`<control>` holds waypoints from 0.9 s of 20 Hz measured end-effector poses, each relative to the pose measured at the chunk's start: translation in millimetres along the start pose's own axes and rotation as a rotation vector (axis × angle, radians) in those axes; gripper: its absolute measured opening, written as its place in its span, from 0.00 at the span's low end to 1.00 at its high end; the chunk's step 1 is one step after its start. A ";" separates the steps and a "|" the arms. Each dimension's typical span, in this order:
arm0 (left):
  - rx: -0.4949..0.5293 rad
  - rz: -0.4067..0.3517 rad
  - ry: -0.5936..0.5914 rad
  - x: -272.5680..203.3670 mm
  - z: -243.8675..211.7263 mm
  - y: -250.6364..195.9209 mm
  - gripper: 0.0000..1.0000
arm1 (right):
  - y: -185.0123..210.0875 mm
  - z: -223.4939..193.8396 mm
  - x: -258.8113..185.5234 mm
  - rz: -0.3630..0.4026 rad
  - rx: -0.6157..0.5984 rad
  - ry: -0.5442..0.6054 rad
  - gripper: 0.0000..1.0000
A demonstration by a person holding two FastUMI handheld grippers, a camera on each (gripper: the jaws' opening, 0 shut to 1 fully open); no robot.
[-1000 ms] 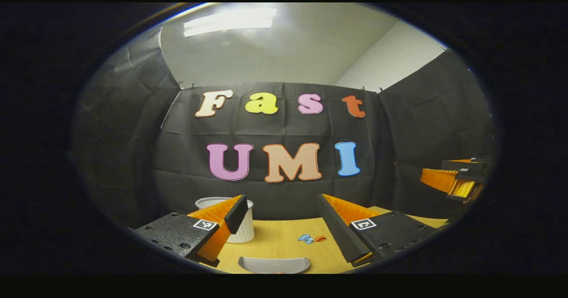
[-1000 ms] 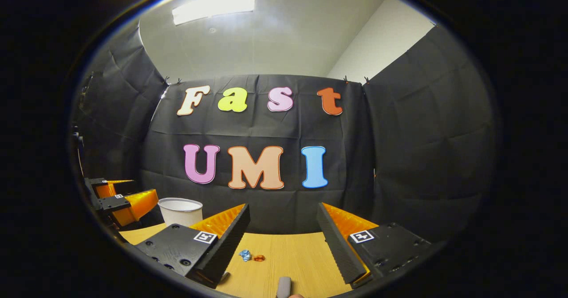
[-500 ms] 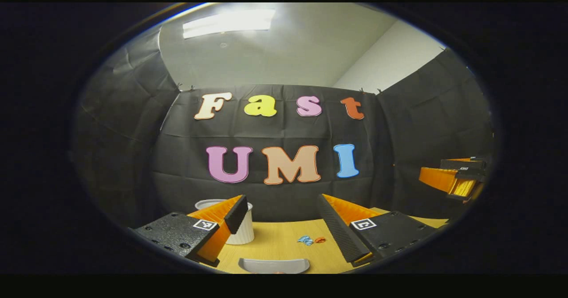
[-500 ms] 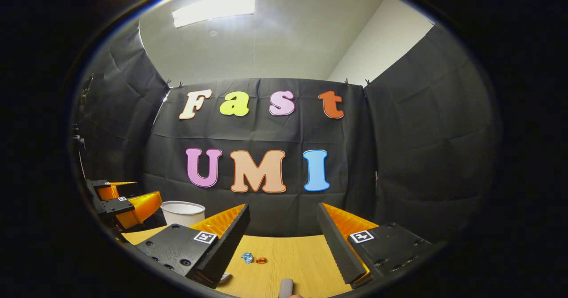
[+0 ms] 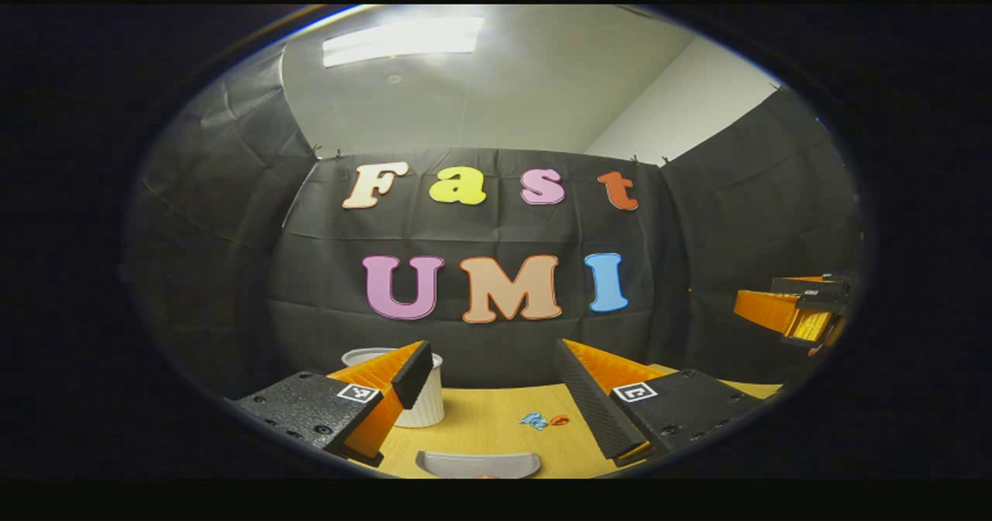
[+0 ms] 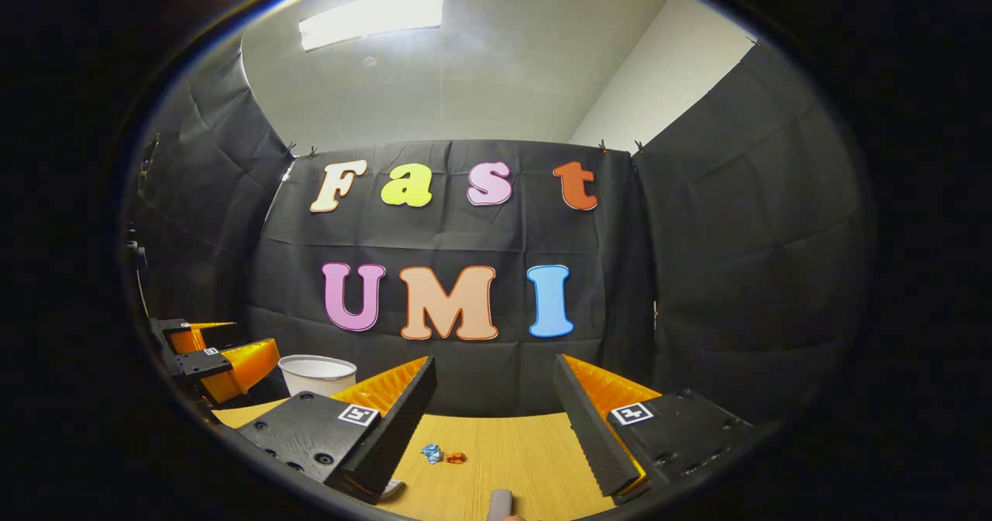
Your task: Pick up the small broom and dustpan from the desktop, sweep the trash into the dustpan with the broom, and then empty the trash into the garbage bin.
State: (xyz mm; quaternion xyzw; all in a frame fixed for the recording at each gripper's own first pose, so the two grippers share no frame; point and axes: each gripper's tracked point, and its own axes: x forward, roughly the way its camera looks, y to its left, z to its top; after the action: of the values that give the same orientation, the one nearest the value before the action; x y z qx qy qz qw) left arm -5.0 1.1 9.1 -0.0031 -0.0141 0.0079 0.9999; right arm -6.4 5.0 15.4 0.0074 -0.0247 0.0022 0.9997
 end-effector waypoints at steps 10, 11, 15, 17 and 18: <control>-0.001 0.011 -0.019 -2.1 8.2 3.5 0.93 | 11.8 5.4 0.0 0.029 0.009 -0.033 0.92; -0.002 0.015 -0.020 -2.1 7.8 5.4 0.93 | 12.3 3.6 1.3 0.030 0.010 -0.029 0.92; -0.006 0.024 -0.012 -1.6 5.2 9.3 0.93 | 13.0 3.1 2.8 0.033 0.016 -0.015 0.92; -0.008 0.026 -0.012 -1.6 5.7 9.7 0.93 | 14.0 3.0 4.3 0.037 0.015 -0.014 0.92; -0.007 0.025 -0.011 -1.1 6.1 10.0 0.93 | 13.8 4.0 4.0 0.035 0.012 -0.015 0.92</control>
State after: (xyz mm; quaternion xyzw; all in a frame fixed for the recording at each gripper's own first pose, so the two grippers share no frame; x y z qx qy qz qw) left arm -6.5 11.2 15.1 -0.0068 -0.0196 0.0203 0.9996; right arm -2.7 18.8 19.8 0.0132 -0.0324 0.0198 0.9992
